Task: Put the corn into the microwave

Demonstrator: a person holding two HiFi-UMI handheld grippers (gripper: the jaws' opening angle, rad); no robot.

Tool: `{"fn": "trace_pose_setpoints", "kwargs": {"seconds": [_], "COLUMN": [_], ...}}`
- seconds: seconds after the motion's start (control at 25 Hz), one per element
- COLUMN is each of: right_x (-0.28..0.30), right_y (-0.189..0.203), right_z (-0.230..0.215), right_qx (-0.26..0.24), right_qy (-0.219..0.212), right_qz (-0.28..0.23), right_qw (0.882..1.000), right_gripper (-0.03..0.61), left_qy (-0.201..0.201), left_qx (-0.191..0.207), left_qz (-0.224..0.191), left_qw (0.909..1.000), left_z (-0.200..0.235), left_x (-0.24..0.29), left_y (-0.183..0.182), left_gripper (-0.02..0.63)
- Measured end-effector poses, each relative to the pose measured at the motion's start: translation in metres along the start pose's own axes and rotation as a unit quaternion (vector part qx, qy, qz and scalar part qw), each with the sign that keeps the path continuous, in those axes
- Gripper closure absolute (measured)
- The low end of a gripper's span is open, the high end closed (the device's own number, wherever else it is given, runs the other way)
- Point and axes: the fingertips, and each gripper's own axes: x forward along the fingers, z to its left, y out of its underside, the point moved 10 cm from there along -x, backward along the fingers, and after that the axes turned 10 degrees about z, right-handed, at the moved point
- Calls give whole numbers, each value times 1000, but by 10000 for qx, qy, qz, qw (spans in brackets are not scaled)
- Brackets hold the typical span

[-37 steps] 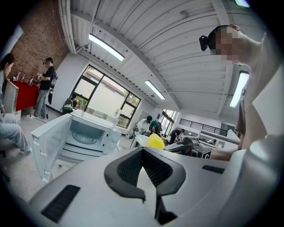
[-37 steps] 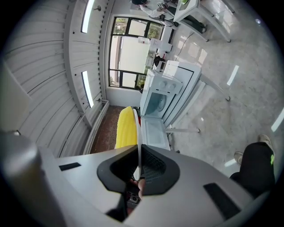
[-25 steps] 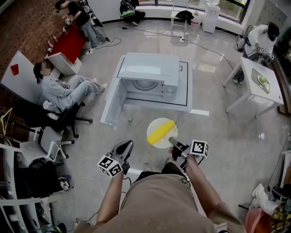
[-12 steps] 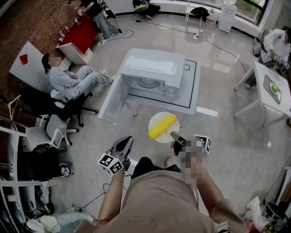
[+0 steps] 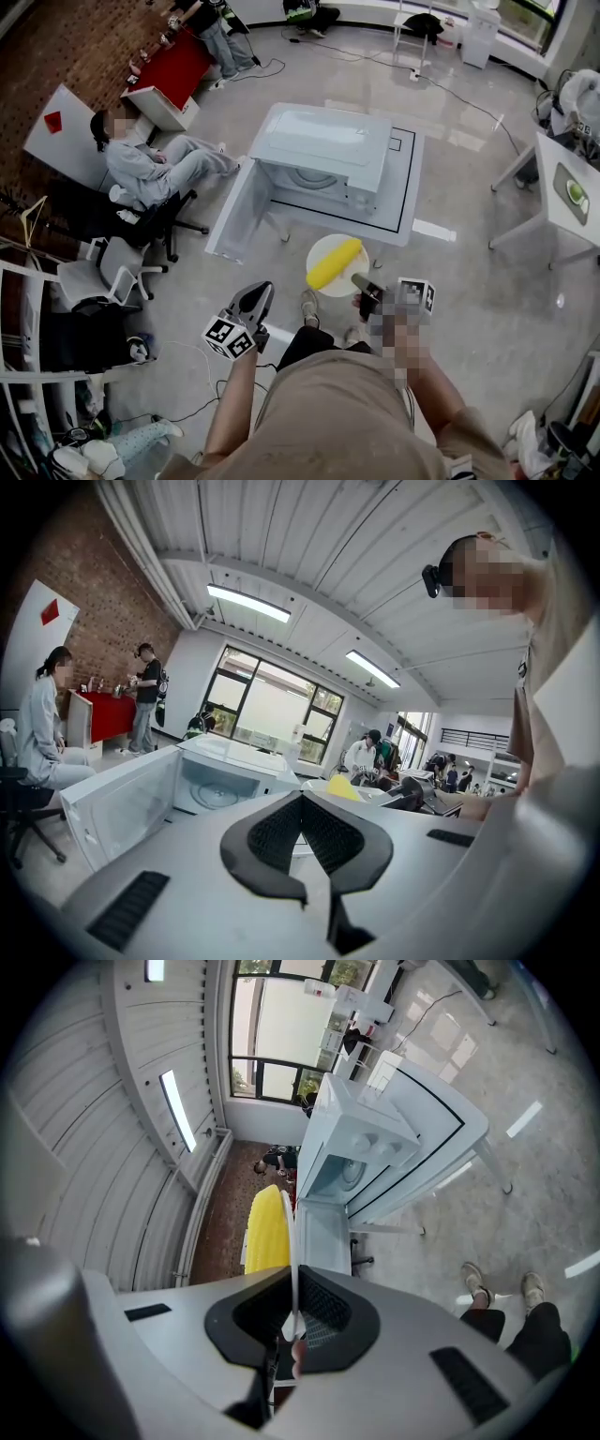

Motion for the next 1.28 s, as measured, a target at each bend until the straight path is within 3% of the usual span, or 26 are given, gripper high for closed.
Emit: {"fn": "trace_pose_setpoints", "kwargs": {"seconds": [0.72, 0.96, 1.28], "right_x": [83, 118, 164], "right_y": [-47, -63, -77], "right_z": [16, 9, -11], "right_qx": [280, 377, 470], "right_qy": [214, 356, 442], "right_qz": [-567, -789, -1185], "right_qw": [9978, 9955, 9908], "right_gripper": [561, 561, 560], "left_qy": [1105, 1423, 1974], "left_qx": [489, 425, 871], "left_qz": [532, 525, 749], "left_qw": [9912, 9875, 9736], "left_z": [115, 149, 178], "left_x": [90, 105, 124], "left_y": [-64, -80, -94], "left_gripper": [609, 609, 609]}}
